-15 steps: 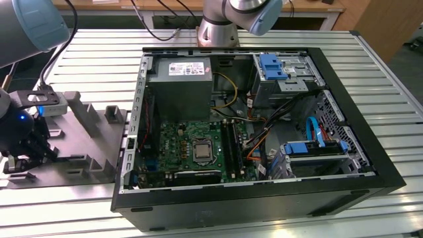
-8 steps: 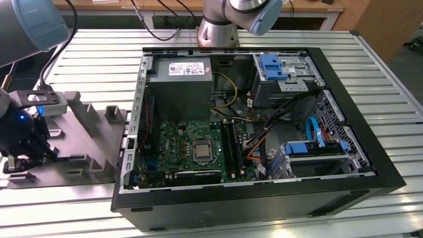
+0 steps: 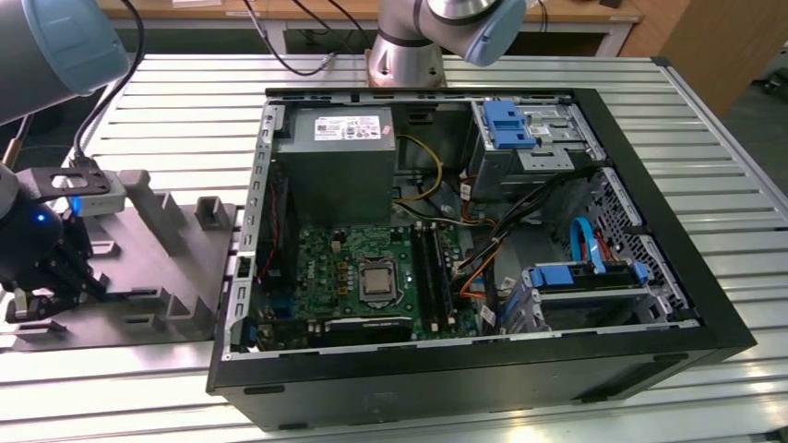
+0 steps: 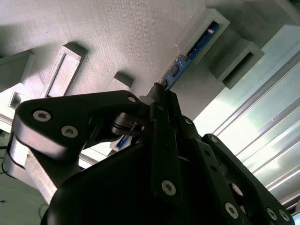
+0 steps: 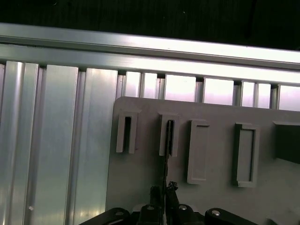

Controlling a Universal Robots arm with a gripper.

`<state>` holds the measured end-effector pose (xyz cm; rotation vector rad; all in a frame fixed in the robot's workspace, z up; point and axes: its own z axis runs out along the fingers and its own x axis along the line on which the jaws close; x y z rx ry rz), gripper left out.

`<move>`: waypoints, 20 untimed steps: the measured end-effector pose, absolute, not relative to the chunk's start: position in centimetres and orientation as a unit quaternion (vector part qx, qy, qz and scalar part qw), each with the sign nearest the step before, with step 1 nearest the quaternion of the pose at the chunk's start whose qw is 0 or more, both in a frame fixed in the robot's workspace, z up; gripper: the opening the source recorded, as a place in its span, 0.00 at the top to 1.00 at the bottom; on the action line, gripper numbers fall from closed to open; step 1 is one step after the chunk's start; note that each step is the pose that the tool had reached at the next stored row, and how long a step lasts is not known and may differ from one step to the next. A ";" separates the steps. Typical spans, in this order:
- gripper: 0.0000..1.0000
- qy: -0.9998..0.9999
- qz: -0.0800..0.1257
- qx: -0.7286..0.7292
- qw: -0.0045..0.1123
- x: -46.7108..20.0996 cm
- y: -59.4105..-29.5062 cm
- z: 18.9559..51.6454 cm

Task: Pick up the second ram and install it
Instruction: 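Pick up the second ram and move it above second insertion slot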

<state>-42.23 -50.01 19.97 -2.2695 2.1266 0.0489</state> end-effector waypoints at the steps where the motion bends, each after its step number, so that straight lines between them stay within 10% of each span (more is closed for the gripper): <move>1: 0.81 0.684 0.016 -0.730 0.016 -42.2 -50.0 20.0; 20: 0.89 0.712 0.015 -0.701 0.016 -42.2 -50.0 20.0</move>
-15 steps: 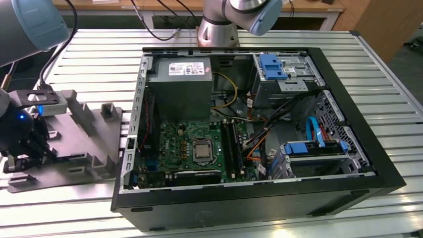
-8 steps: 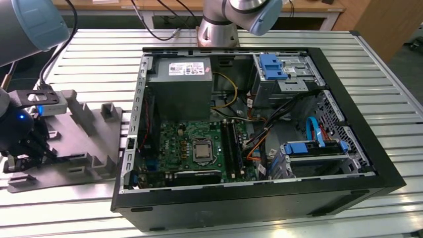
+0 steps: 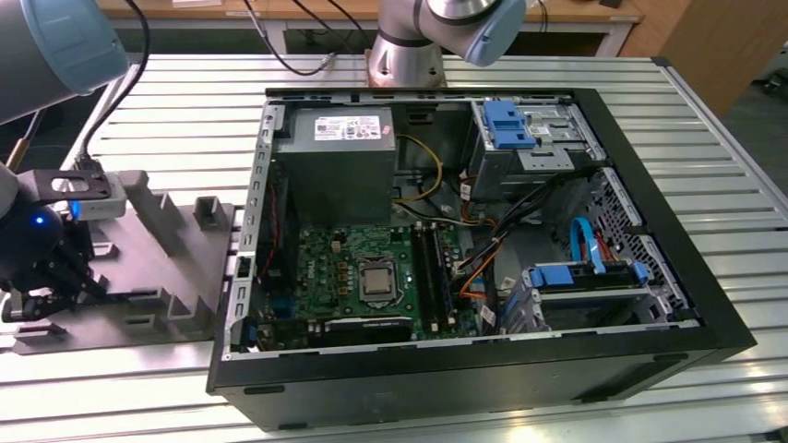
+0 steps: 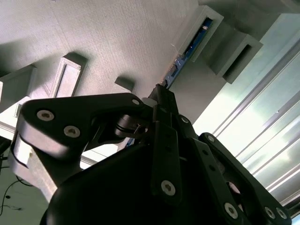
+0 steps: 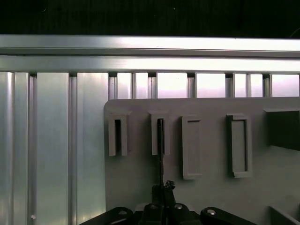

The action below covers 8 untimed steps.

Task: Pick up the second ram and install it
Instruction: 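Pick up the second ram and move it above second insertion slot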

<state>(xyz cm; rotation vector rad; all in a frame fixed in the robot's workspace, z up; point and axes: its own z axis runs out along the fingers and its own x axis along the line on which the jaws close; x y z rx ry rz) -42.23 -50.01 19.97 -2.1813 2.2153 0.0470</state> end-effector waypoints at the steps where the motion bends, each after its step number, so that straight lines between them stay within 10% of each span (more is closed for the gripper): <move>1: 0.89 0.712 0.015 -0.702 0.016 -42.2 -50.0 20.0; 8: 0.89 0.709 0.015 -0.705 0.016 -42.2 -50.0 20.0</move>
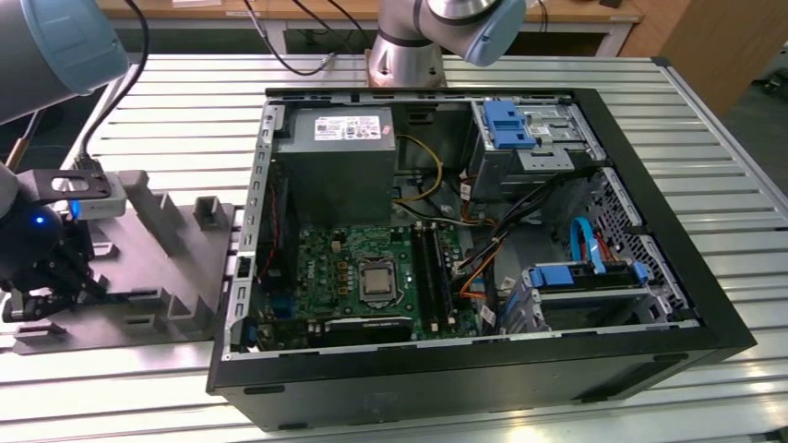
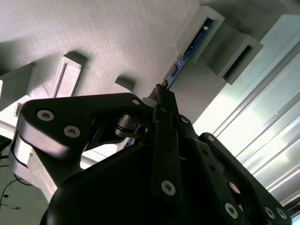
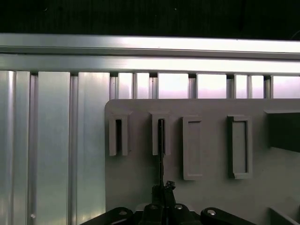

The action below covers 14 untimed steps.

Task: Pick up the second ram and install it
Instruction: 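Pick up the second ram and move it above second insertion slot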

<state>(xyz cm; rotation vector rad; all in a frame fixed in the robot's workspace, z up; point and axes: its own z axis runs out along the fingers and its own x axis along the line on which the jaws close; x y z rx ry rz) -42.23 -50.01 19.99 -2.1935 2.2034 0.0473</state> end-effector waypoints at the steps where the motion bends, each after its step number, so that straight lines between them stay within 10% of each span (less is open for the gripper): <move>1: 0.89 0.708 0.015 -0.705 0.016 -42.2 -50.0 20.0; 14: 0.89 0.708 0.015 -0.706 0.016 -42.2 -50.0 20.2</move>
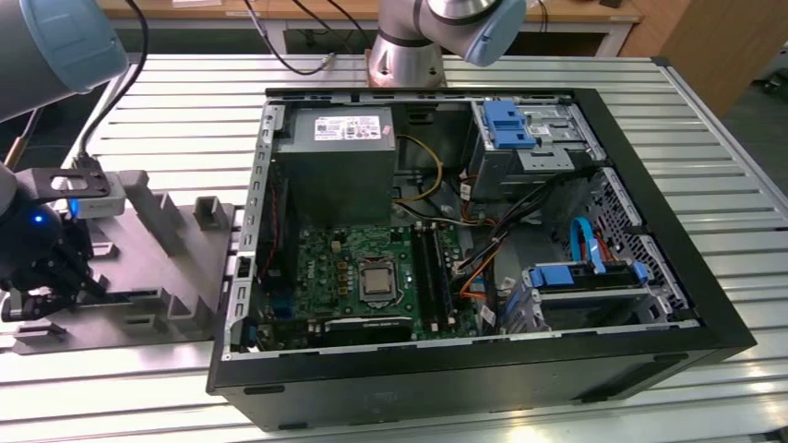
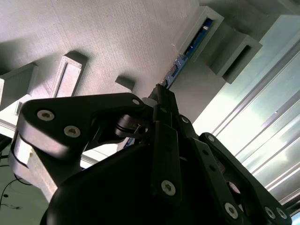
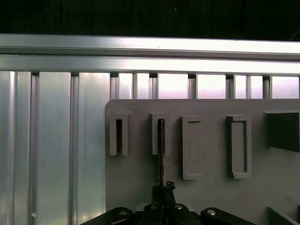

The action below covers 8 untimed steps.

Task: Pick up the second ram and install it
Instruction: 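Pick up the second ram and move it above second insertion slot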

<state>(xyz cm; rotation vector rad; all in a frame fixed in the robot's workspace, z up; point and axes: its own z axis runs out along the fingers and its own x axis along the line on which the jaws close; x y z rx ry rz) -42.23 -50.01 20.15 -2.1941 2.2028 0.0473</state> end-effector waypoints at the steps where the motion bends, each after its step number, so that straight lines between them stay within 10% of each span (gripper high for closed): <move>1: 0.89 0.708 0.015 -0.706 0.016 -42.2 -50.0 20.2; 8: 0.89 0.708 0.015 -0.706 0.016 -42.2 -50.0 20.5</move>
